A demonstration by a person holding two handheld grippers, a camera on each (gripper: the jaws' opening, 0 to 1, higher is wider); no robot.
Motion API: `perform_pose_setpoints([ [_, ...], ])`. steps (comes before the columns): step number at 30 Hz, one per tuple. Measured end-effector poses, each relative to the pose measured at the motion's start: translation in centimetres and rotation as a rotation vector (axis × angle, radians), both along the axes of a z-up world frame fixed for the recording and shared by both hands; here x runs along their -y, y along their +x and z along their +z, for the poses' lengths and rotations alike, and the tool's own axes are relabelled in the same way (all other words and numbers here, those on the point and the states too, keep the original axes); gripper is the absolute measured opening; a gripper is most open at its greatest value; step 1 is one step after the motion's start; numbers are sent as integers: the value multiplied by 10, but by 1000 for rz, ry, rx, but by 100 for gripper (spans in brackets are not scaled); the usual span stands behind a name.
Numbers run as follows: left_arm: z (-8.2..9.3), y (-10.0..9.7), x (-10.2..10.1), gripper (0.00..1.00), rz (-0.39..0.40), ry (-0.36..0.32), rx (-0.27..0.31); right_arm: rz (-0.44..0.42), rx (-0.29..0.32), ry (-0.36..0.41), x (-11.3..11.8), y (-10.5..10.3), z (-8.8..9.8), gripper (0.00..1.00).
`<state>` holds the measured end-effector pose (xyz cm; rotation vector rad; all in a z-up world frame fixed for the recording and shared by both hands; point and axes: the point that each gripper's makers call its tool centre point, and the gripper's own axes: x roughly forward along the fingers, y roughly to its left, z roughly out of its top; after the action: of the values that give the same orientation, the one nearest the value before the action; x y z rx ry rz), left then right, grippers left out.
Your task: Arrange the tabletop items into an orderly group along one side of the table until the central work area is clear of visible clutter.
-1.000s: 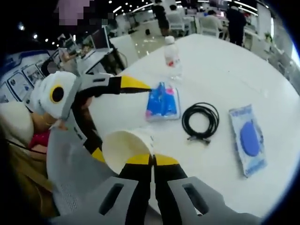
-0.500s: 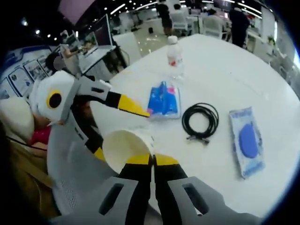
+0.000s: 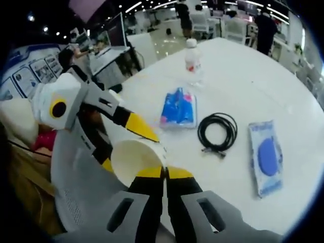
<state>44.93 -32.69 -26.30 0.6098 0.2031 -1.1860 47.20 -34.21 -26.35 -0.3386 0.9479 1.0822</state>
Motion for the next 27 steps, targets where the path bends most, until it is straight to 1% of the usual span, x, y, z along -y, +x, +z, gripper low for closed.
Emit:
perform_pose_setpoints([
  [8, 1, 3, -1, 39, 15, -5, 2, -19, 14, 31, 0, 4, 2, 1],
  [10, 2, 4, 0, 39, 21, -17, 1, -23, 19, 44, 0, 5, 3, 1],
  [11, 3, 5, -1, 39, 29, -29, -10, -23, 21, 48, 0, 6, 4, 2],
  [12, 3, 6, -1, 39, 36, -39, -13, -33, 29, 72, -1, 8, 6, 2],
  [14, 5, 8, -1, 39, 47, -61, -24, -43, 30, 90, -1, 9, 7, 2],
  [15, 6, 10, -2, 39, 61, -80, -32, -59, 38, 128, -4, 12, 11, 3],
  [16, 9, 12, -2, 39, 76, -105, -44, -86, 27, 154, -5, 13, 14, 5],
  [17, 10, 12, -3, 39, 85, -119, -53, -118, 20, 169, -4, 15, 17, 8],
  [19, 11, 15, -4, 39, 121, -155, -103, -143, 57, 211, -4, 22, 26, 16],
  [20, 11, 17, -6, 39, 131, -159, -104, -157, 59, 216, -2, 24, 27, 22],
  [21, 12, 18, -7, 39, 134, -161, -99, -169, 66, 227, -1, 26, 30, 26],
  [23, 12, 20, -9, 39, 150, -174, -115, -184, 83, 262, 0, 30, 35, 34],
  [27, 13, 21, -11, 39, 166, -197, -132, -205, 93, 318, 1, 34, 41, 49],
])
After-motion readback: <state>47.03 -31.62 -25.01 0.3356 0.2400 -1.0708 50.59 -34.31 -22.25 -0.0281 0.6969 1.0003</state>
